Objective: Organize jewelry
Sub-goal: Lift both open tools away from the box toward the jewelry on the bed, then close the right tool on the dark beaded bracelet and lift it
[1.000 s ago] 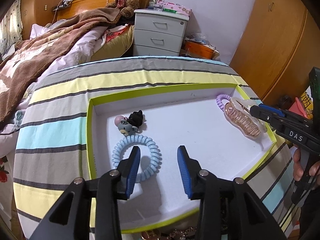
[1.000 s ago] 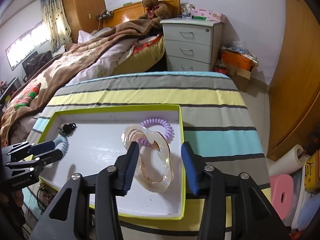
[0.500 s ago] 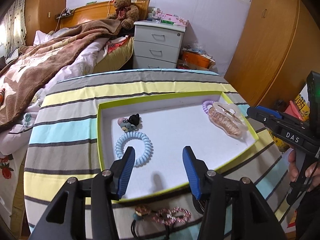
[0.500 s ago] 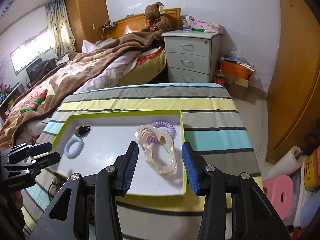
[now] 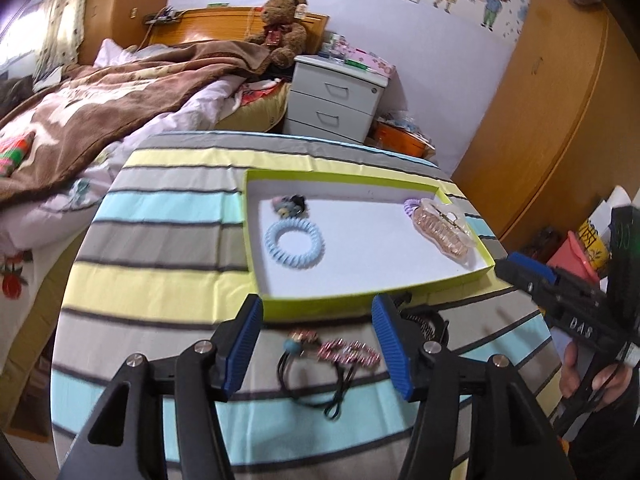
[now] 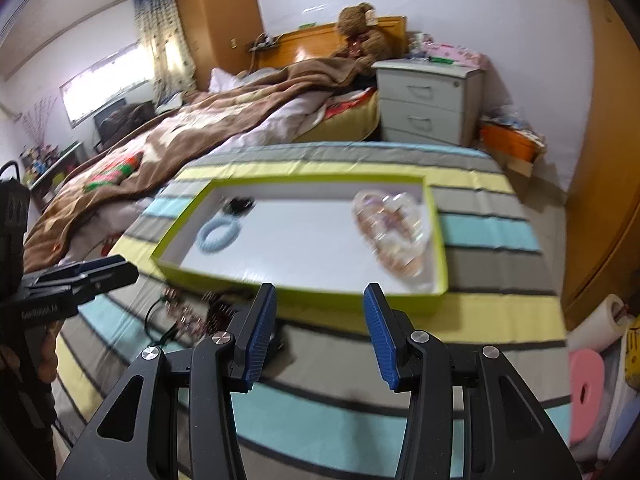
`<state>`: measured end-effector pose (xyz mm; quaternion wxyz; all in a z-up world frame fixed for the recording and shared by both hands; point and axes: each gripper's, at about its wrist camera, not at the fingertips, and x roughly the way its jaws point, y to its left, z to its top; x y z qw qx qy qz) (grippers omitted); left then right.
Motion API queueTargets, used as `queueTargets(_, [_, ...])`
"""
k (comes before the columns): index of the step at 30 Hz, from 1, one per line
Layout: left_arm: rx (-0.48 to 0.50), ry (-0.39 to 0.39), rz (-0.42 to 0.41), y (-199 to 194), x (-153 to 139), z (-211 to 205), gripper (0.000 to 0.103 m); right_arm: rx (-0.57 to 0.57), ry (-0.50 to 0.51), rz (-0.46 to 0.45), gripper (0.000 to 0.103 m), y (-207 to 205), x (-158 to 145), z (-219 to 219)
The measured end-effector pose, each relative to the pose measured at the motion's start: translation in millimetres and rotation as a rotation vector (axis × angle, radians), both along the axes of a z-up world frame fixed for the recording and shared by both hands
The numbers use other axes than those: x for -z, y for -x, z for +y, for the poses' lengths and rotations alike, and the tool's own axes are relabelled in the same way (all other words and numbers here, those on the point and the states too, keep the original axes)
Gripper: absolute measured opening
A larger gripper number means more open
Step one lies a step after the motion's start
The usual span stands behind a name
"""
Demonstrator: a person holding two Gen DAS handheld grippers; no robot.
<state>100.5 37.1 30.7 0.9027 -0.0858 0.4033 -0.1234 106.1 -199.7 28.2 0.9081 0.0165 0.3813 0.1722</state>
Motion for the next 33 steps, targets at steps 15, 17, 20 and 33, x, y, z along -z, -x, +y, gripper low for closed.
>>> queueTargets(15, [-0.062,0.041,0.028,26.6,22.3,35.5,0.059,-0.033,0.004,0.084,0.043,-2.6,32.6,21.3])
queueTargets(17, [-0.060,0.046,0.024,27.8,22.2,36.5,0.059,-0.038,0.003,0.096,0.039,-5.6,35.5,22.6])
queueTargets(20, [-0.057,0.047,0.026,27.6,23.0,37.7,0.059,-0.045,0.025,0.104,0.032,-8.3,37.3,25.8])
queueTargets(33, [-0.063,0.052,0.049,22.4,30.3,40.4,0.059,-0.178,0.041,0.050,0.028,-4.0,25.7,56.7])
